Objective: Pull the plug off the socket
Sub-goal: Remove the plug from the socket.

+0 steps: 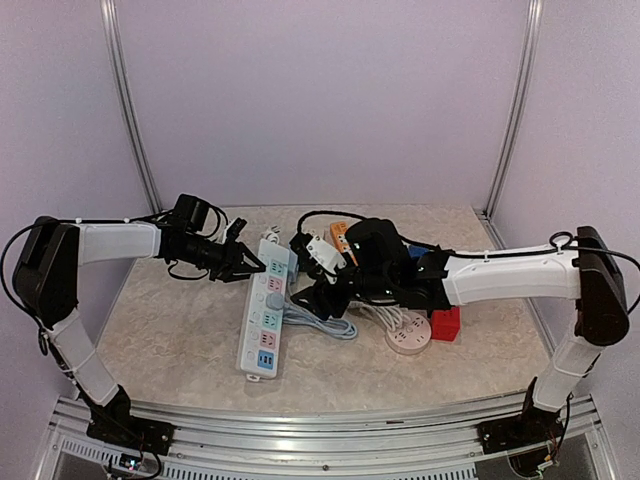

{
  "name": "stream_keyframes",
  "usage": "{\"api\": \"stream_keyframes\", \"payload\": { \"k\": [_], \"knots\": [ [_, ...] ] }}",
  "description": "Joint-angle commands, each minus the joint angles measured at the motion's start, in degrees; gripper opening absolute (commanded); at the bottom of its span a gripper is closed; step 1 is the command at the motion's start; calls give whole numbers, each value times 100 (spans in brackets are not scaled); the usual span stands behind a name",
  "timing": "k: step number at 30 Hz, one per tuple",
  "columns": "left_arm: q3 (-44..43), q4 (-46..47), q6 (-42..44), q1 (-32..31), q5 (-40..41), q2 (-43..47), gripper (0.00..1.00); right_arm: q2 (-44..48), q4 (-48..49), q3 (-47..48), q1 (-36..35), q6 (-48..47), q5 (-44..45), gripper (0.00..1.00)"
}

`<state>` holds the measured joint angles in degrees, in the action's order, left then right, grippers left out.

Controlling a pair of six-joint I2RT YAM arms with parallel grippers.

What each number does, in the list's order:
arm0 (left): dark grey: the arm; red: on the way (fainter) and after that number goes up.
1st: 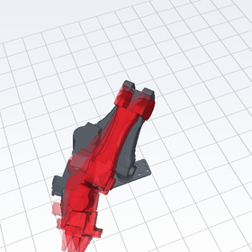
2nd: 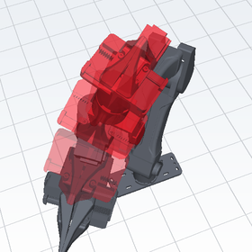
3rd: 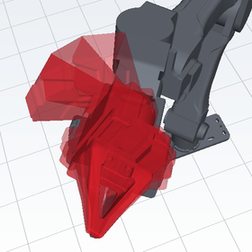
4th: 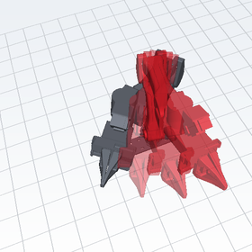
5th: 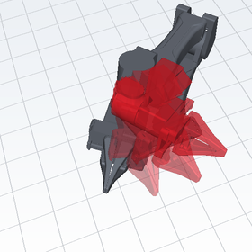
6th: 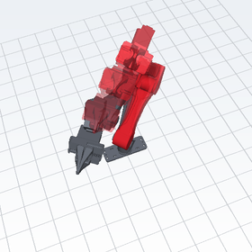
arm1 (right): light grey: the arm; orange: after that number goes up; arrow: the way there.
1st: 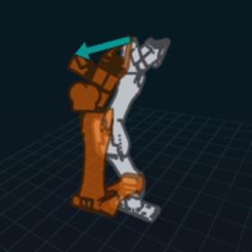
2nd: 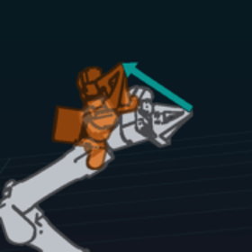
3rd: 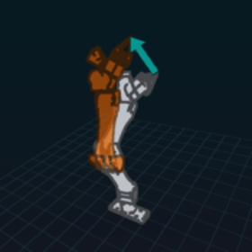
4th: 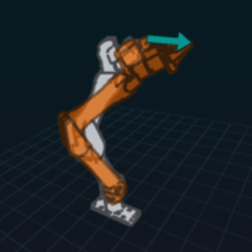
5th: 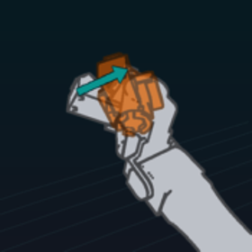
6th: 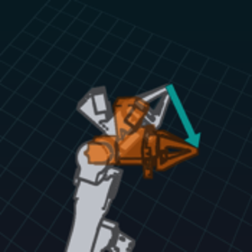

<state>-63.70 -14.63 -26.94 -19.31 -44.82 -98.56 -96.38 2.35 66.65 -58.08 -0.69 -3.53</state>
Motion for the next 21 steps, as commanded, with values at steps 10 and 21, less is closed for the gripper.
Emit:
{"api": "stream_keyframes", "payload": {
  "k": [10,21],
  "knots": [
    [-19,329,-32,-102,-547,136,0,-1064,125,705,-160,-661,-608,66],
    [-37,327,9,-166,-585,187,0,-1658,-199,1301,-165,-833,-897,66]
  ]
}}
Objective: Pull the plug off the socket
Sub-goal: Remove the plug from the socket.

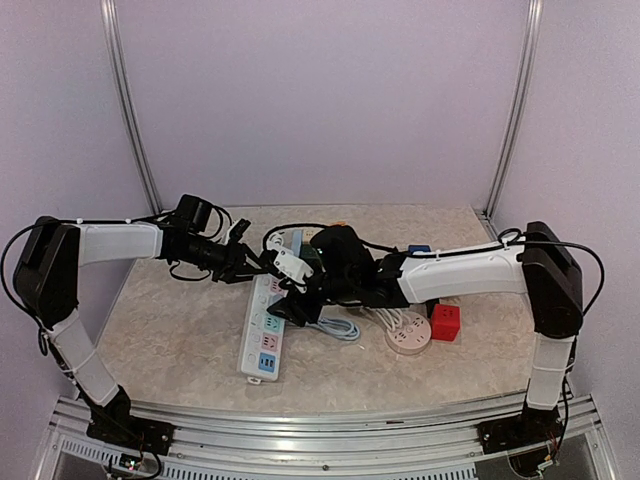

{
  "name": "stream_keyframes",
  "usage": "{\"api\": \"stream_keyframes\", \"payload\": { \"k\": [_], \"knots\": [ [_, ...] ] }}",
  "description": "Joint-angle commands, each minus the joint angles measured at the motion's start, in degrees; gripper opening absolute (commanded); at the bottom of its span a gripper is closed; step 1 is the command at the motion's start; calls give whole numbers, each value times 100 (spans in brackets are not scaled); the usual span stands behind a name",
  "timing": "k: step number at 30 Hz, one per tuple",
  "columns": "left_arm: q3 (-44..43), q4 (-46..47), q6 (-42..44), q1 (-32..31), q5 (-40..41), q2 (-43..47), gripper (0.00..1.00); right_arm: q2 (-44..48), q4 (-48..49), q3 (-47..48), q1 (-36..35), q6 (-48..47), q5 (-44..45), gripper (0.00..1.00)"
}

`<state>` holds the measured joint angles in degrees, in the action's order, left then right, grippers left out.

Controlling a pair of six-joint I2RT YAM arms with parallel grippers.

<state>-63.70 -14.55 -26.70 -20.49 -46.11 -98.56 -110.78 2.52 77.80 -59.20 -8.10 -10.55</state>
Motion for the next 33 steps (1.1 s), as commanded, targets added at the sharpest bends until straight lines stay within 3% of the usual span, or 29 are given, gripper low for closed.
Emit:
{"api": "stream_keyframes", "payload": {
  "k": [1,24,33],
  "knots": [
    [-34,318,-19,-48,-460,195,0,-243,-217,201,-48,-87,-208,67],
    [-41,346,22,-62,-522,250,0,-485,-549,345,146,-36,-345,63],
    [-52,346,22,-67,-562,241,0,-506,-572,376,167,-60,-263,52]
  ]
}}
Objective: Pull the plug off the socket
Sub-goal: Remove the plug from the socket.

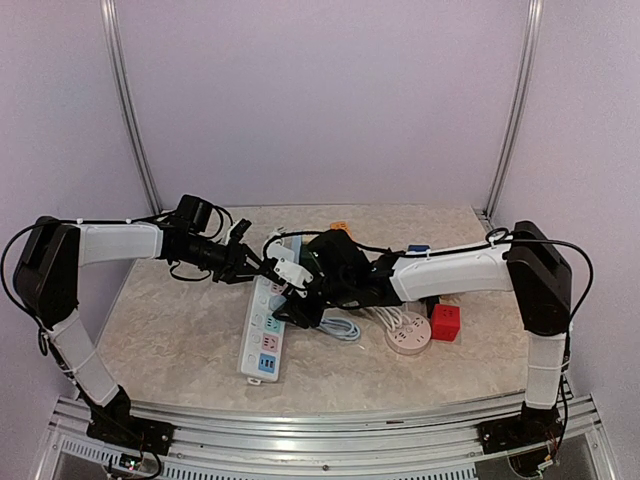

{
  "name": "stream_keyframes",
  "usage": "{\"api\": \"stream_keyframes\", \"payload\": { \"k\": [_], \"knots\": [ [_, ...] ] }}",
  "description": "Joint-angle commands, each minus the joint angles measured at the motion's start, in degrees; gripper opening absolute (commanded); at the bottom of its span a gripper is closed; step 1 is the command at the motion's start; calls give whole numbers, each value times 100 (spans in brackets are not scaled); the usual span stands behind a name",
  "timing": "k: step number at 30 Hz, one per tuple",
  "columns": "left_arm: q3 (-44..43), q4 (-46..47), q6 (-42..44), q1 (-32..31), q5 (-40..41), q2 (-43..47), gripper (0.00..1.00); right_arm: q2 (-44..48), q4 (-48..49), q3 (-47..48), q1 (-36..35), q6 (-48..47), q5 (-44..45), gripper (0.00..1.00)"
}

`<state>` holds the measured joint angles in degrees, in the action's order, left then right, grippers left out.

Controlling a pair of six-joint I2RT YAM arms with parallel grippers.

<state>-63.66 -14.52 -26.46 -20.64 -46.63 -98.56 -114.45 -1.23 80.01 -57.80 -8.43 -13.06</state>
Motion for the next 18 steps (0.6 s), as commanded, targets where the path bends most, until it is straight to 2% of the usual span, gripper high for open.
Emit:
{"api": "stream_keyframes", "payload": {
  "k": [1,4,18],
  "knots": [
    [-59,340,0,-50,-506,241,0,-146,-208,164,31,-35,3,50],
    [-59,343,1,-56,-508,250,0,-150,-206,166,28,-28,92,46],
    [-58,345,0,-64,-509,206,0,-219,-104,238,-69,-105,545,48]
  ]
}}
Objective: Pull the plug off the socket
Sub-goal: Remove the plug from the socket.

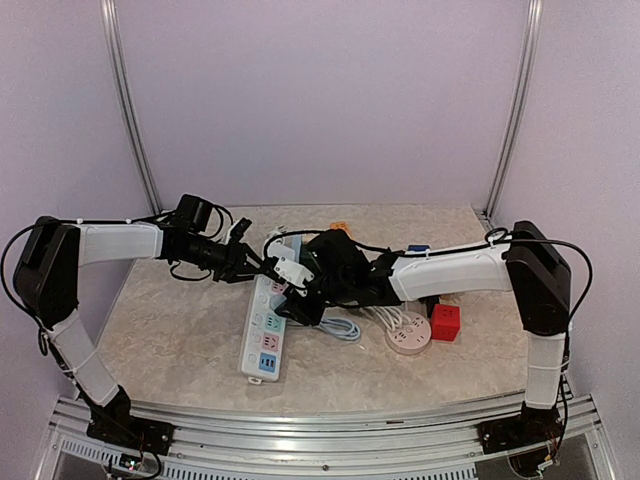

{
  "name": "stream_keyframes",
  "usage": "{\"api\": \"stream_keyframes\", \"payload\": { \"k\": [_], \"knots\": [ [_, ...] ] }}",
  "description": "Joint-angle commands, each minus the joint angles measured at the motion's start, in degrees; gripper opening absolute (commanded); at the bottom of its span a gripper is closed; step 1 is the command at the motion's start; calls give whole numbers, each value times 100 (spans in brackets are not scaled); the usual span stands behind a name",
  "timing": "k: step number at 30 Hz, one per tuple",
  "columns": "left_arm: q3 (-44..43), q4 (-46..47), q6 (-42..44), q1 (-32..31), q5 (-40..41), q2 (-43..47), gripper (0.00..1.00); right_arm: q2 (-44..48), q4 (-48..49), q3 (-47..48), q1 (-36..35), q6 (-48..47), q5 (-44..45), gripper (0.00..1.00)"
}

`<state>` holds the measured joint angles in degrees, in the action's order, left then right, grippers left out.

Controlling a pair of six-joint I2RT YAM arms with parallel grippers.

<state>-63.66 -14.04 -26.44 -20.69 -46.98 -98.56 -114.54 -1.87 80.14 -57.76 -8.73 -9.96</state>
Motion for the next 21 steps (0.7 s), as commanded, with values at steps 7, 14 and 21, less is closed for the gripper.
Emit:
{"api": "stream_keyframes", "payload": {
  "k": [7,14,21],
  "knots": [
    [-58,292,-2,-64,-478,206,0,-270,-50,274,-134,-89,306,46],
    [-55,287,0,-66,-477,206,0,-238,-69,257,-137,-97,372,27],
    [-59,280,7,-69,-482,206,0,-164,24,207,-129,-67,357,0]
  ]
}}
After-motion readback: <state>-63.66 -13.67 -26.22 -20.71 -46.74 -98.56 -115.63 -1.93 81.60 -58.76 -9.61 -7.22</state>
